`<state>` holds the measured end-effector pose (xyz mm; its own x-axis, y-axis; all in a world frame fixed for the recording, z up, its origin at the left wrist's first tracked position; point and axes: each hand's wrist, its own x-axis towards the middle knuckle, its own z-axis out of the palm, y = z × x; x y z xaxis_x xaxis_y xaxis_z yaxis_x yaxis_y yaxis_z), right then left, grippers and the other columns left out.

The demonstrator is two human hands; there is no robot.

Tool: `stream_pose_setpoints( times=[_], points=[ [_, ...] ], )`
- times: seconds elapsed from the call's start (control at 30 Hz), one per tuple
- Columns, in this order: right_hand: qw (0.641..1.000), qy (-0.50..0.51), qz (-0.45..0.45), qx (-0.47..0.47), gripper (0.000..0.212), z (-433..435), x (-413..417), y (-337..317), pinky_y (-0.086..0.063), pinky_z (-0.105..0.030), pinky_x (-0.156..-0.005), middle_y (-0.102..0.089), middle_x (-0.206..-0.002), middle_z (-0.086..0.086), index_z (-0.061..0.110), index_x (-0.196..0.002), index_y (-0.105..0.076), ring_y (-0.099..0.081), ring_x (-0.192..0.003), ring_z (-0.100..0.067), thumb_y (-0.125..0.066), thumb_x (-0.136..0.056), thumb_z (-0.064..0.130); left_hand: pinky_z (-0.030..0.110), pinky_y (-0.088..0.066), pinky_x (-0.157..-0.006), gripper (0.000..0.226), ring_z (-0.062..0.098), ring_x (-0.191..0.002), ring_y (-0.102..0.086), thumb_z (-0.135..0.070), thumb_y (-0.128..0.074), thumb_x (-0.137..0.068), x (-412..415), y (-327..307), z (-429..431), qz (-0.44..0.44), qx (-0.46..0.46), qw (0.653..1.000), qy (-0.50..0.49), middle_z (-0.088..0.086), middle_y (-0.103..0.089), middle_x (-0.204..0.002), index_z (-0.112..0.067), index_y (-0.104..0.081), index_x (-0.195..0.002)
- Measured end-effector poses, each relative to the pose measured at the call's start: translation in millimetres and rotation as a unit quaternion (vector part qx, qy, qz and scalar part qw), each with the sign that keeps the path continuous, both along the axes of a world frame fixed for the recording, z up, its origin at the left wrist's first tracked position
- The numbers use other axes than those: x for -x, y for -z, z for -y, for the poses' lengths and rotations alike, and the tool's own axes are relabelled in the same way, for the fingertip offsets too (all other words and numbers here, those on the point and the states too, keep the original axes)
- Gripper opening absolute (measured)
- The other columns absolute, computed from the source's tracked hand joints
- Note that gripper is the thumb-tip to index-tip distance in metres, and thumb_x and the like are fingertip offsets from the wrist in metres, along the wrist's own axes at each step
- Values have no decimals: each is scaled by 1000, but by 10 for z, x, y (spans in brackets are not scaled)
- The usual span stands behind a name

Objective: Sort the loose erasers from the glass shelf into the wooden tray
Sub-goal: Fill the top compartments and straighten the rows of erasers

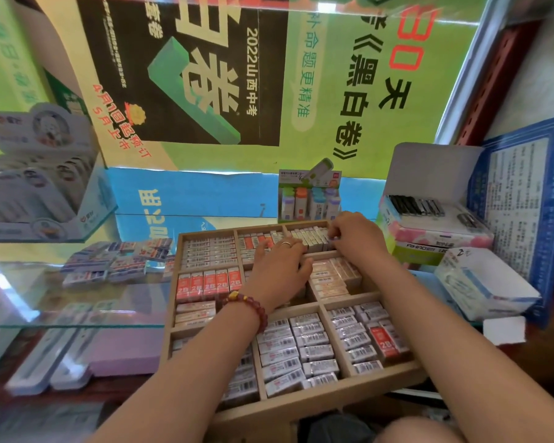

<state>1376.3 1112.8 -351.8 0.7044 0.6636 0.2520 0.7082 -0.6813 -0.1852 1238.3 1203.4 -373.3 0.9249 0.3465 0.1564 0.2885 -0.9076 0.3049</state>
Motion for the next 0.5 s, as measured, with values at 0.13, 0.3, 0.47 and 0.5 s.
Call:
stream_pose_setpoints(
  times=[0.13, 0.3, 0.47, 0.5],
  points=[
    [1000, -1, -4, 28, 14, -66, 9, -25, -45, -32, -77, -64, -104, -3, 19, -97, -67, -59, -97, -22, -58, -87, 14, 45, -3, -117, 37, 13, -134, -34, -37, -31, -99, -15, 14, -10, 1, -1, 1000, -3, -4, -39, -146, -20, -49, -127],
    [997, -10, -35, -65, 13, 18, 47, 5, -41, -27, -69, -64, -99, 2, 21, -97, -64, -57, -90, -17, -57, -87, 17, 46, -5, -116, 35, 14, -130, -38, -37, -32, -99, -19, 28, -22, 11, 7, 1000, -1, -5, -45, -139, -21, -50, -124],
    [980, -30, -60, -187, 10, 13, 277, -97, -42, -28, -65, -62, -86, 3, 20, -87, -62, -57, -80, -16, -55, -85, 14, 41, -21, -111, 28, 16, -111, -53, -34, -39, -97, 86, -82, -74, 80, 68, 994, -20, -5, -62, -109, -24, -53, -120],
    [978, -46, -66, -195, 10, -26, 352, -132, -43, -28, -65, -62, -84, 3, 22, -84, -61, -56, -78, -15, -55, -85, 14, 40, -28, -108, 28, 17, -111, -53, -32, -40, -97, 139, -126, -116, 101, 86, 991, -30, -3, -62, -110, -24, -54, -120]
  ],
)
